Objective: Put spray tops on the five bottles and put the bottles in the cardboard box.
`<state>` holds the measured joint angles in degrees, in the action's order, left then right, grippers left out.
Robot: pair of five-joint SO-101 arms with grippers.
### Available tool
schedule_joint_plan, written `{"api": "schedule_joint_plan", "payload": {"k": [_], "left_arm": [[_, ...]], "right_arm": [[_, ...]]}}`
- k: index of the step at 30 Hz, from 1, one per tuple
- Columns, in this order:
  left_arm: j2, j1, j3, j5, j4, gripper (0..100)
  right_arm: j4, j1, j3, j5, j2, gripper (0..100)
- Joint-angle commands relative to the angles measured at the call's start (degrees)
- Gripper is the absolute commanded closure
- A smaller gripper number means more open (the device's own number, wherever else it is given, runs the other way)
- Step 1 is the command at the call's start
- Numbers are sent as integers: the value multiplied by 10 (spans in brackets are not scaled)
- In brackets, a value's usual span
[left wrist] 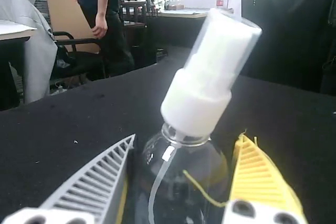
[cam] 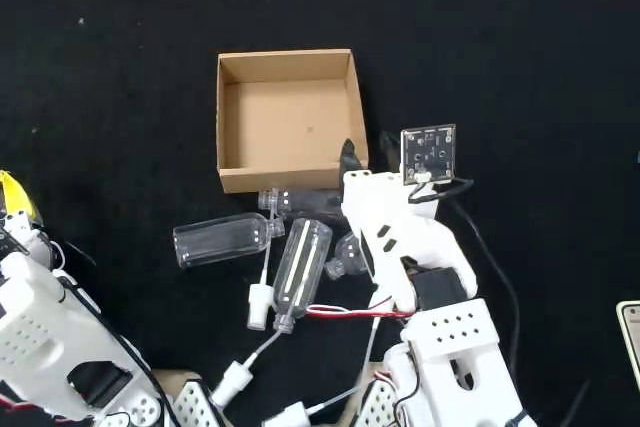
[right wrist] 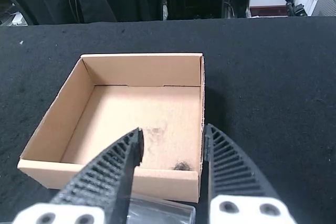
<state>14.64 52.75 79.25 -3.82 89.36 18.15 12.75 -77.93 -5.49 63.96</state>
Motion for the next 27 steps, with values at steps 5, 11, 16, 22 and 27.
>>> {"api": "schedule_joint_plan", "payload": {"k": [5, 11, 16, 22, 27], "left_arm": [[-24, 1, -17, -3, -2, 737], [-23, -9, -15, -2, -3, 737], [-23, -24, -7, -2, -3, 737], [-23, -36, -4, -2, -3, 737], [-23, -31, -8, -4, -3, 737]], "right_arm": [[-18, -9, 3, -3, 15, 833], [-18, -10, 3, -3, 15, 833], [-18, -10, 3, -3, 15, 833], [-18, -10, 3, -3, 15, 833], [-18, -11, 3, -3, 15, 833]]}}
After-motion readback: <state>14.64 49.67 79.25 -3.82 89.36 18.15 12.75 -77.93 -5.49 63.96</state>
